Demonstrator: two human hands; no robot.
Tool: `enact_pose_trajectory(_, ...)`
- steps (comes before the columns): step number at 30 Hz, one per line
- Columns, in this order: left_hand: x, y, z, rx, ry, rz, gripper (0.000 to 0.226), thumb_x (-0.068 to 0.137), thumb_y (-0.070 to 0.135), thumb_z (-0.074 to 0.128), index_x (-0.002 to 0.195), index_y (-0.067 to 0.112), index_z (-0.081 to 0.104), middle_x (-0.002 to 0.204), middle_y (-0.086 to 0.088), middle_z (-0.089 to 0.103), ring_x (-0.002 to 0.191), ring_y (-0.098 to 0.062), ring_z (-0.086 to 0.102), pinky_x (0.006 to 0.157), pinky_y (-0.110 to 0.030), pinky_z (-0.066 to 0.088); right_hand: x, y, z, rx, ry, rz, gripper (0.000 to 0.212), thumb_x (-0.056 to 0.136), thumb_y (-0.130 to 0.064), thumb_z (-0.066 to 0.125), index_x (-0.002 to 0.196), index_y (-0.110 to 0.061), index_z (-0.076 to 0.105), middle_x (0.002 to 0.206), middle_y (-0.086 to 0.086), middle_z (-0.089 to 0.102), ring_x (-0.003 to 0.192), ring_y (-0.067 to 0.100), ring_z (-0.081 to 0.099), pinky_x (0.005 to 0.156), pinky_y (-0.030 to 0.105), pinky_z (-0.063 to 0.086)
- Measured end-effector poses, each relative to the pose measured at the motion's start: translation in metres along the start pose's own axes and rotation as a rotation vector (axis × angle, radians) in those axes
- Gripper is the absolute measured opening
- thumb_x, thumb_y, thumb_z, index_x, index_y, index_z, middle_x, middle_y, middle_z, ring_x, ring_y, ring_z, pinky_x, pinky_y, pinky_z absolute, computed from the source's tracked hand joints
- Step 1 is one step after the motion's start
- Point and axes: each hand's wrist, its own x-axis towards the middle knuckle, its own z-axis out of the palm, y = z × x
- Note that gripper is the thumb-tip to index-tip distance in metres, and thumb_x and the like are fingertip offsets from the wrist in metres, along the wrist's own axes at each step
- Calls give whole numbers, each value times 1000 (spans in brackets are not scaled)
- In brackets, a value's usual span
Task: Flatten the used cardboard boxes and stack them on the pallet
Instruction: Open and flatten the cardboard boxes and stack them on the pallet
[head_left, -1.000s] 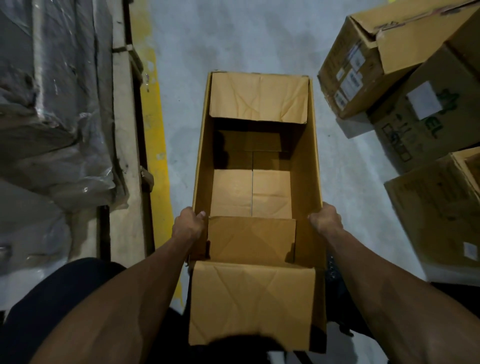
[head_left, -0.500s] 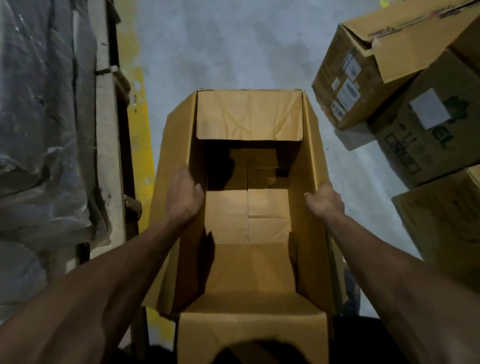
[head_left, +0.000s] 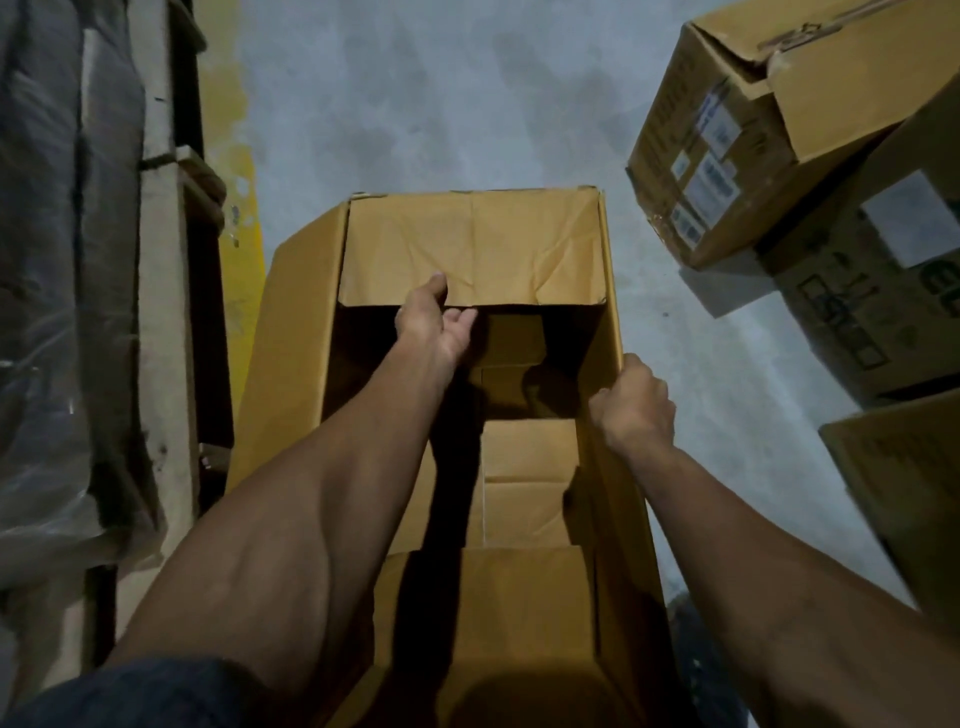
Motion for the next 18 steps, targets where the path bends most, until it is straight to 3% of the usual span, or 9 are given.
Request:
enact_pose_trajectory(3,-3,13,15,85,24,111,41,93,-4,59,133,2,52,123,-23,62,112,-36,63,101,-51,51,-4,-1,-1,-6,-1,10,36,99,-11,58,134,-10,49,123,15,61,110,32,60,73,33,43)
enact_pose_trajectory(5,-8,23,33,163,43,204,34,94,-2,59,127,-1,53,108,-17,63,98,-29,63,101,-49,51,-6,-3,-2,-10,-6,10,38,100,-11,58,136,-10,48,122,15,62,109,32,61,72,33,43)
enact_pose_trajectory(7,-13,33,56,206,18,297,34,96,14,61,127,2,53,95,-11,59,83,-23,57,99,-46,52,-6,-4,-2,-17,-18,9,38,100,-12,57,137,-10,48,121,14,63,106,31,62,72,32,45)
enact_pose_trajectory(8,-14,38,68,223,-45,317,45,97,27,62,135,5,51,104,-10,62,87,-22,61,99,-45,52,-5,-4,-2,-24,-21,9,39,100,-12,57,138,-11,47,120,14,63,106,31,62,72,32,45)
enact_pose_trajectory(10,-8,45,89,336,-163,348,70,98,50,54,151,9,36,143,-14,52,124,-28,57,104,-41,47,-5,-5,-4,-41,-25,12,40,100,-12,56,139,-11,46,121,13,63,105,29,63,71,31,44)
enact_pose_trajectory(12,3,49,107,673,-187,448,69,102,53,43,153,7,34,153,-14,42,140,-29,43,110,-38,39,-6,-6,-5,-52,-29,6,42,101,-13,56,141,-11,45,121,12,64,103,27,64,70,29,43)
enact_pose_trajectory(15,39,52,112,1541,-158,628,58,103,38,50,147,3,40,149,-13,45,133,-28,46,105,-35,37,-7,-7,-6,-59,-35,-3,43,102,-14,55,143,-12,43,122,11,63,105,26,64,71,27,43)
enact_pose_trajectory(18,71,50,98,2224,-132,753,57,97,41,59,140,7,41,146,-15,43,133,-33,40,111,-47,34,-5,-7,-4,-60,-23,6,45,102,-14,54,145,-13,42,123,10,63,105,27,64,72,28,44)
